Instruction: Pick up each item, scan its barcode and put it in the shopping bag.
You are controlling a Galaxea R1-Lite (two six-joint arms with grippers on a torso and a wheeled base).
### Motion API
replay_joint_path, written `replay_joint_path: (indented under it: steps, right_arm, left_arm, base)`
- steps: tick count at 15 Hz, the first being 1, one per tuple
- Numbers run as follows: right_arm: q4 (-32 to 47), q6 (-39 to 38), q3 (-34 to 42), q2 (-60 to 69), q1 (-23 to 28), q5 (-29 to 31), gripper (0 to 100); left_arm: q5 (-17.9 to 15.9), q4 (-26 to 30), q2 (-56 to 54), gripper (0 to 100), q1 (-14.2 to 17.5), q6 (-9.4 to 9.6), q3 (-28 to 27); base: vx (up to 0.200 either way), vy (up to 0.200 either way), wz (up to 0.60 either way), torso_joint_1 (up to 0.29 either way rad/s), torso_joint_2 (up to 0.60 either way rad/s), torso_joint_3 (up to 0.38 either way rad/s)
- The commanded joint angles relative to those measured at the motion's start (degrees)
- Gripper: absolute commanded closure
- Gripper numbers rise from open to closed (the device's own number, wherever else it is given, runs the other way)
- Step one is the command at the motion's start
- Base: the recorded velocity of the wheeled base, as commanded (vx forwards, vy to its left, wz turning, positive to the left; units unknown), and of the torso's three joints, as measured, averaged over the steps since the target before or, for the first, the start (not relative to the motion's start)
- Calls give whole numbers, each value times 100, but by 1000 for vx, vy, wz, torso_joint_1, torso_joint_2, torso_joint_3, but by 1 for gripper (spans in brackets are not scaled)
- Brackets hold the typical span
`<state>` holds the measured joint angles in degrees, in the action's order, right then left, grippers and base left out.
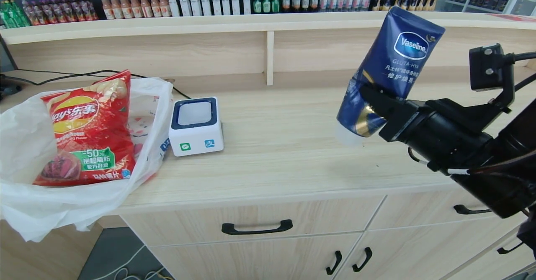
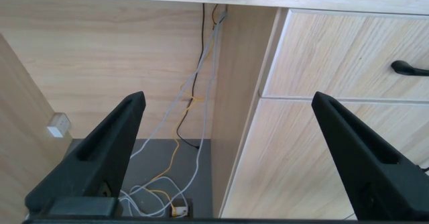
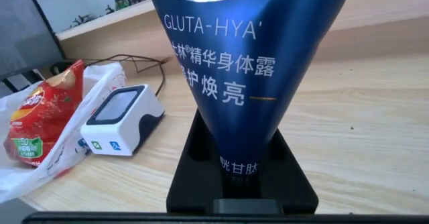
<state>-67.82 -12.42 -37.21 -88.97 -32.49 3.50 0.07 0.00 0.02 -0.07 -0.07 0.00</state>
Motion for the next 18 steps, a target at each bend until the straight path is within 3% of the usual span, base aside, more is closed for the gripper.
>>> replay_joint_path:
  steps: [1,3,11,18]
  right_arm:
    - [-4,56,12,29,436,-332,100]
    - [5,425,12,2,665,-429,100]
    - [-408,1796,697,-59,656,-473,100]
    - [-918,1972,1031,-332,674,-464,100]
  left_arm:
    - [1,0,-2,0,-1,-1,0]
    - [1,0,-2,0,-1,-1,0]
    - [1,0,-2,0,-1,-1,0]
    - [1,0,-2,0,-1,-1,0]
  base:
    - [0,0,0,0,0,0]
    - [0,0,0,0,0,0]
    - [0,0,0,0,0,0]
    - [0,0,0,0,0,0]
